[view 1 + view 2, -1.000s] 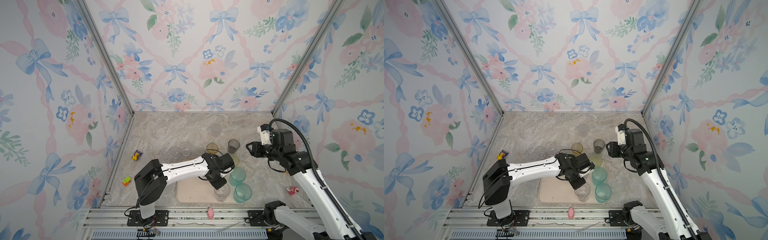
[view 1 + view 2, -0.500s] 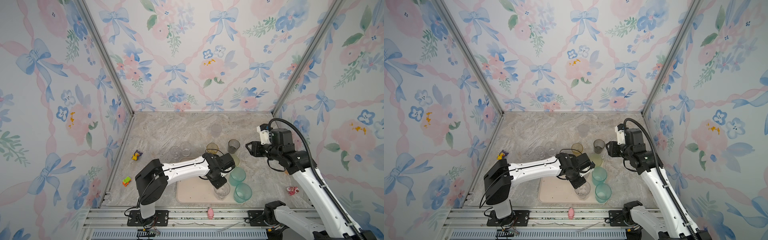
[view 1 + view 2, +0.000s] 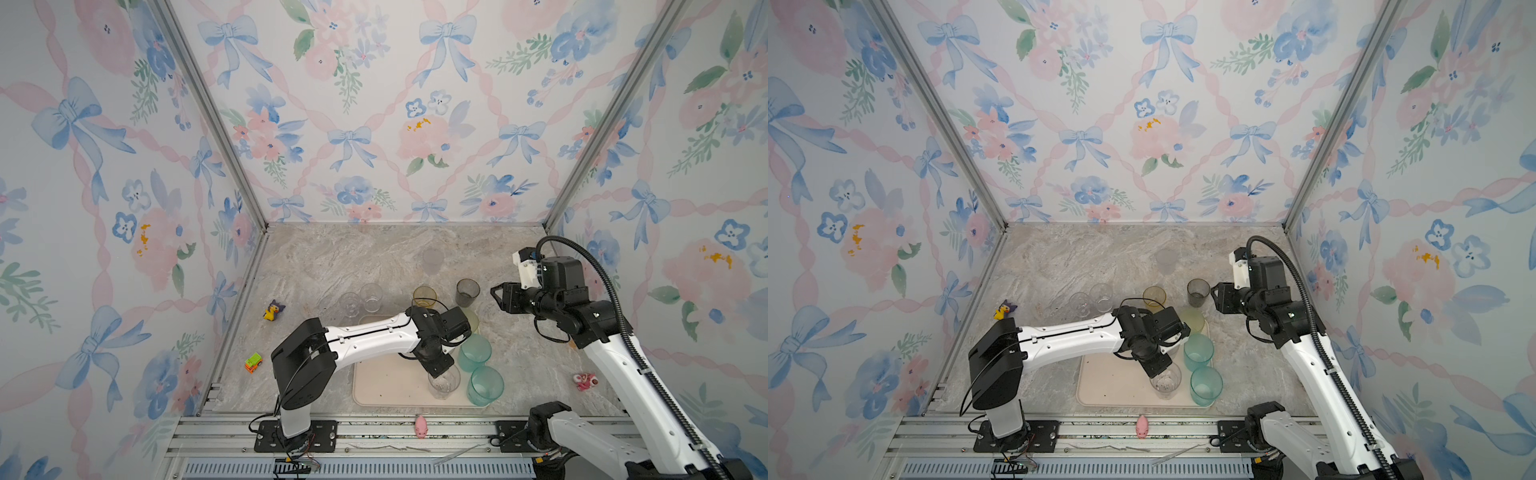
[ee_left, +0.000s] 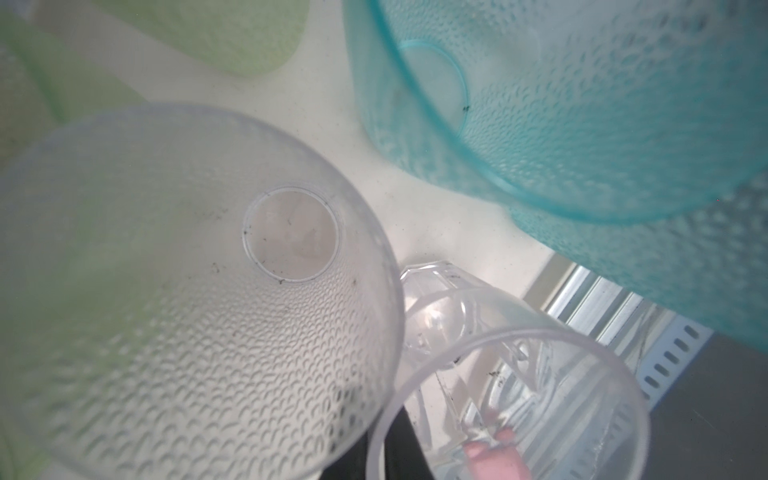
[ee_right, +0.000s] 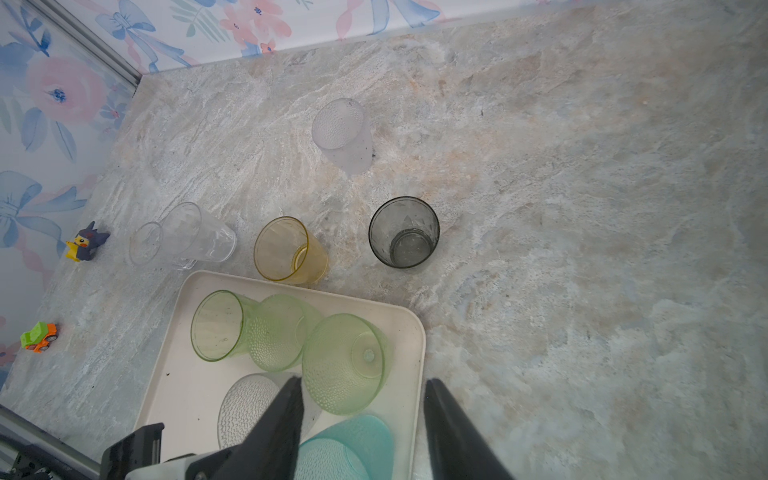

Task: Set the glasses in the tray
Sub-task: 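Lower the clear faceted cup onto the tray beside the teal cups, then open the left gripper and raise it off the placed cup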

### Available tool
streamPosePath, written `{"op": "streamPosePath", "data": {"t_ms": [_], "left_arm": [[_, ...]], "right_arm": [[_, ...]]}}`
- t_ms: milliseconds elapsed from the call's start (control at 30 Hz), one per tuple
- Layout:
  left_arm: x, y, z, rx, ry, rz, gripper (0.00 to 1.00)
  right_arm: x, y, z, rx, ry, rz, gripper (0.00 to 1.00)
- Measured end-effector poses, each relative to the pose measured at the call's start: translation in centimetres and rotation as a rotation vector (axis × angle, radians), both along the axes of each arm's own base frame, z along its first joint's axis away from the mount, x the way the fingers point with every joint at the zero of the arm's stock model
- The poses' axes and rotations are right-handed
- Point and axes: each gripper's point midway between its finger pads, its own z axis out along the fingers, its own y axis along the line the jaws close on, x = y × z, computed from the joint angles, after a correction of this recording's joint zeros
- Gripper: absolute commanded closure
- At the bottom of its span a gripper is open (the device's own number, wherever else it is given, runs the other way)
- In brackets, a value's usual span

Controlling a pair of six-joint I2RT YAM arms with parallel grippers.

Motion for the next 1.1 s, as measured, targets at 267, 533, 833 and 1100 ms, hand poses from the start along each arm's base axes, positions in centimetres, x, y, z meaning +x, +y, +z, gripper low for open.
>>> {"op": "streamPosePath", "data": {"t_ms": [267, 533, 833, 1100], "left_arm": [[0.0, -0.3, 0.3, -0.005, -0.011, -0.004, 0.74], [-0.1, -0.3, 0.6, -0.016, -0.005, -0.007, 0.70], [-0.3, -0.1, 4.5, -0.126, -0.010, -0.006, 0.67], [3.3, 3.3, 10.8, -0.270, -0.112, 0.112, 0.71]], "right_arm": [[0.0, 0.0, 0.0, -0.002, -0.002, 0.006, 0.49], [0.0, 0.1, -0.1, -0.001, 0.005, 0.009, 0.47], [0.2, 0.3, -0.4, 0.002, 0.016, 0.014, 0.47], [0.6, 0.5, -0.9, 0.000, 0.034, 0.017, 0.47]]}}
